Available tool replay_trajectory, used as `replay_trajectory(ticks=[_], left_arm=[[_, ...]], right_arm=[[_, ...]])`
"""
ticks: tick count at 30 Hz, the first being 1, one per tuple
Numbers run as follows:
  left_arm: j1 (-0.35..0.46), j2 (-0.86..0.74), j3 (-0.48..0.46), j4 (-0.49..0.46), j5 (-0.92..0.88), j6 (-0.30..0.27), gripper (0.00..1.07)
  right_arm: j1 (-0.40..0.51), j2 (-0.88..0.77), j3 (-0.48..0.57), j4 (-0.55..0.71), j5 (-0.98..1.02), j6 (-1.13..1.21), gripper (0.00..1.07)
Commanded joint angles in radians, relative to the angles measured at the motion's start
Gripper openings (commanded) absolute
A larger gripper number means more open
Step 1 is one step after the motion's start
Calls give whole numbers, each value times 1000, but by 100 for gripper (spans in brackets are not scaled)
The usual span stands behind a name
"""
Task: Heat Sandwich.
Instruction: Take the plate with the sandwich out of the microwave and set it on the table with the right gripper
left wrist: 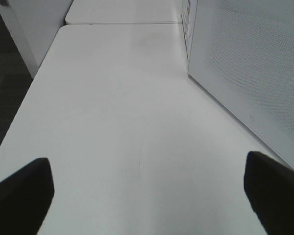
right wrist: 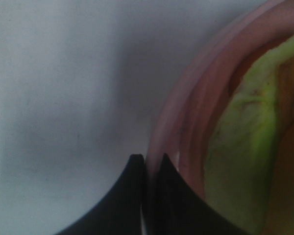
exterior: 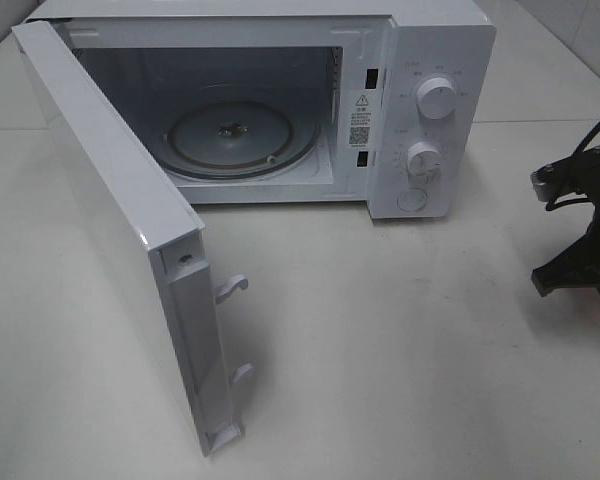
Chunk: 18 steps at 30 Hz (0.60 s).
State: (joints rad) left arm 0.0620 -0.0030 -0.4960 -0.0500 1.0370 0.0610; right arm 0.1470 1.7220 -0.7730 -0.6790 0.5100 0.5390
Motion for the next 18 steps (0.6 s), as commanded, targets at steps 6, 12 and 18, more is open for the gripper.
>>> replay_trajectory(ticks=[6,12,18], left_arm=[[5,-27,3,-6,-9,-2,101],[5,-27,3,-6,-9,-2,101],[5,-27,3,-6,-9,-2,101]], right_arm=[[-7,46,-9,-110,-35,96,1],[-7,84,-9,-110,-38,96,1],[-7,100,-8,-110,-73,96,1]])
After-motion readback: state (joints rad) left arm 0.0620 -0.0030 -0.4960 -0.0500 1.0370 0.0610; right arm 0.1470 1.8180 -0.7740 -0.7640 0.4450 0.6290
